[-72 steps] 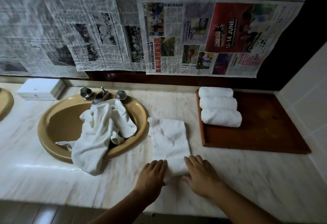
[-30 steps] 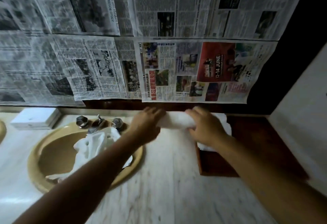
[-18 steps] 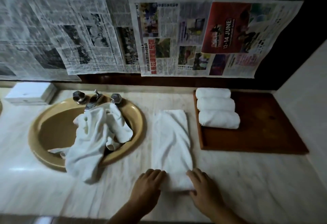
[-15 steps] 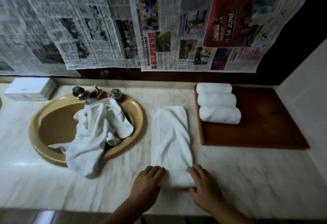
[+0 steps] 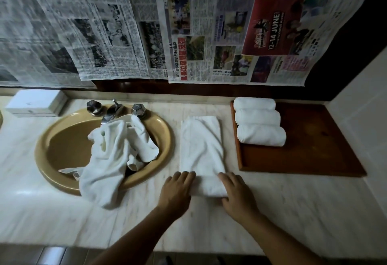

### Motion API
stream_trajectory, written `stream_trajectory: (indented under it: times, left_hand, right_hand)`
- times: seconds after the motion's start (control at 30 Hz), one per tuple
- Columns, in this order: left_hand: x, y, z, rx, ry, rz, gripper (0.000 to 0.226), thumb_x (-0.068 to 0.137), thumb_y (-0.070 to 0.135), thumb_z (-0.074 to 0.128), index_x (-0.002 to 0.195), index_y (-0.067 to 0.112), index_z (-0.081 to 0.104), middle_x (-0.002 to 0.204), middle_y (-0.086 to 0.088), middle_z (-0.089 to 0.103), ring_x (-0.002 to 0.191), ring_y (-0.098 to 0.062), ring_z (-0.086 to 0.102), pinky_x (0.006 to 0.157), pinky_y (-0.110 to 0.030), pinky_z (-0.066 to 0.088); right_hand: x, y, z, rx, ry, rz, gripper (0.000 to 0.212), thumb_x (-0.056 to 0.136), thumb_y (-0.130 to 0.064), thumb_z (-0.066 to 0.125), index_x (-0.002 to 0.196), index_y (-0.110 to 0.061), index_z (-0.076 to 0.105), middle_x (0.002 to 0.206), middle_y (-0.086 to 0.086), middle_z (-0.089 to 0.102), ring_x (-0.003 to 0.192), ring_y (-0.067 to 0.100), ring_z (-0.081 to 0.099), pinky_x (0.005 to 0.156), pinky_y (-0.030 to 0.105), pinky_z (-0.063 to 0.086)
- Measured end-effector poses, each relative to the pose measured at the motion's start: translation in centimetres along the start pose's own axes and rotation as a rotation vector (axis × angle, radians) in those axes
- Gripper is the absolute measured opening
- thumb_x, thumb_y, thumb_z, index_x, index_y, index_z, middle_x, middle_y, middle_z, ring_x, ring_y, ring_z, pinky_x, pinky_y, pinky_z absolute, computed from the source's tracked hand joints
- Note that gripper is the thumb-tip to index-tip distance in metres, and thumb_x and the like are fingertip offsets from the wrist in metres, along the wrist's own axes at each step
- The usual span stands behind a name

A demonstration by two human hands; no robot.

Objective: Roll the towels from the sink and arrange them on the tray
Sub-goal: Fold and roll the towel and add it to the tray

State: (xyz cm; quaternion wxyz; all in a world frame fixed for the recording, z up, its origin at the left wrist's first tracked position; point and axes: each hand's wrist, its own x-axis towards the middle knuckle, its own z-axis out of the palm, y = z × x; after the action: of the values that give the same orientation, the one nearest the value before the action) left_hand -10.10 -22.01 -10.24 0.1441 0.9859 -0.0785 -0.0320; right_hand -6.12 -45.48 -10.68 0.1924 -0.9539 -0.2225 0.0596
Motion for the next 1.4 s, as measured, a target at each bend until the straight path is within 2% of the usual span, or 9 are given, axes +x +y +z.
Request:
stream_trajectory:
  times: [0.27, 0.37, 0.5, 0.57, 0.77, 0.97, 1.03, 1.13, 1.4]
  left_hand:
    - [3.7, 0.2, -3.6, 0.043, 0.284, 0.107, 0.062, 0.078, 0.016, 0.058, 0.139, 0.012, 0.048, 0.119, -0.006, 0.053, 0.098, -0.032, 0.050, 0.084, -0.044, 0.046]
    - [0.3, -0.2, -0.3, 0.066, 0.233, 0.193, 0.063, 0.082, 0.018, 0.061, 0.143, 0.013, 0.045, 0.124, -0.007, 0.053, 0.100, -0.033, 0.052, 0.083, -0.044, 0.048]
    - [-5.0, -1.2, 4.1, 0.095, 0.040, 0.176, 0.066, 0.084, 0.032, 0.055, 0.147, 0.020, 0.044, 0.135, -0.004, 0.049, 0.112, -0.029, 0.053, 0.092, -0.041, 0.051]
    - [-6.4, -1.1, 4.7, 0.055, -0.028, 0.148, 0.069, 0.084, 0.041, 0.056, 0.148, 0.022, 0.042, 0.142, -0.002, 0.047, 0.120, -0.029, 0.051, 0.099, -0.043, 0.047]
    - [-7.0, -1.4, 4.0, -0.233, 0.027, 0.096, 0.055, 0.099, 0.050, 0.051, 0.143, 0.017, 0.046, 0.145, 0.001, 0.050, 0.131, -0.018, 0.047, 0.109, -0.030, 0.039]
    - [-6.6, -1.7, 5.4, -0.380, 0.105, -0.055, 0.042, 0.099, 0.049, 0.052, 0.135, 0.028, 0.053, 0.134, 0.007, 0.046, 0.118, -0.017, 0.048, 0.102, -0.034, 0.044]
    - [-6.1, -1.8, 5.7, -0.385, 0.094, -0.119, 0.047, 0.098, 0.056, 0.044, 0.134, 0.029, 0.056, 0.131, 0.008, 0.051, 0.117, -0.017, 0.048, 0.101, -0.035, 0.044]
    - [-4.8, -1.6, 5.2, -0.434, 0.032, -0.220, 0.055, 0.095, 0.063, 0.034, 0.134, 0.030, 0.056, 0.128, 0.009, 0.054, 0.116, -0.018, 0.051, 0.097, -0.037, 0.044]
    - [-3.1, -1.5, 5.1, -0.519, -0.019, -0.380, 0.040, 0.099, 0.053, 0.041, 0.128, 0.029, 0.053, 0.124, 0.001, 0.055, 0.114, -0.027, 0.052, 0.093, -0.043, 0.044]
  right_hand:
    - [4.2, -0.4, -4.5, -0.030, 0.240, -0.074, 0.070, 0.068, -0.004, 0.068, 0.135, -0.016, 0.052, 0.130, 0.009, 0.048, 0.116, 0.035, 0.051, 0.089, 0.041, 0.053]
    - [0.1, 0.0, -1.6, -0.066, 0.074, -0.029, 0.076, 0.076, -0.023, 0.062, 0.148, -0.025, 0.037, 0.145, 0.008, 0.036, 0.125, 0.032, 0.048, 0.099, 0.043, 0.050]
    - [-5.7, -0.8, 2.0, -0.053, -0.295, 0.039, 0.089, 0.083, -0.048, 0.046, 0.157, -0.037, -0.002, 0.158, 0.001, 0.004, 0.141, 0.027, 0.021, 0.117, 0.044, 0.026]
    - [-6.7, -0.8, 2.5, -0.030, -0.312, 0.027, 0.087, 0.086, -0.050, 0.042, 0.158, -0.037, -0.005, 0.159, 0.000, 0.003, 0.141, 0.024, 0.020, 0.117, 0.043, 0.024]
    - [-6.5, 0.9, 3.1, 0.235, -0.147, 0.068, 0.060, 0.100, -0.047, 0.040, 0.157, -0.034, 0.025, 0.156, -0.011, 0.024, 0.138, 0.008, 0.032, 0.115, 0.029, 0.033]
    - [-5.5, 0.5, 2.8, 0.455, -0.126, 0.284, 0.034, 0.100, -0.037, 0.057, 0.132, -0.042, 0.047, 0.126, -0.018, 0.049, 0.118, 0.006, 0.052, 0.087, 0.008, 0.039]
    - [-4.8, 0.4, 3.0, 0.516, -0.118, 0.334, 0.026, 0.101, -0.037, 0.056, 0.125, -0.046, 0.050, 0.128, -0.014, 0.055, 0.118, 0.006, 0.054, 0.088, 0.010, 0.041]
    - [-3.5, 0.0, 2.8, 0.578, -0.098, 0.424, 0.033, 0.103, -0.036, 0.052, 0.136, -0.031, 0.055, 0.134, -0.009, 0.056, 0.116, 0.005, 0.051, 0.092, 0.018, 0.043]
    - [-1.9, -0.3, 2.2, 0.580, -0.067, 0.451, 0.035, 0.103, -0.039, 0.051, 0.136, -0.027, 0.055, 0.137, -0.002, 0.059, 0.120, 0.015, 0.056, 0.088, 0.022, 0.046]
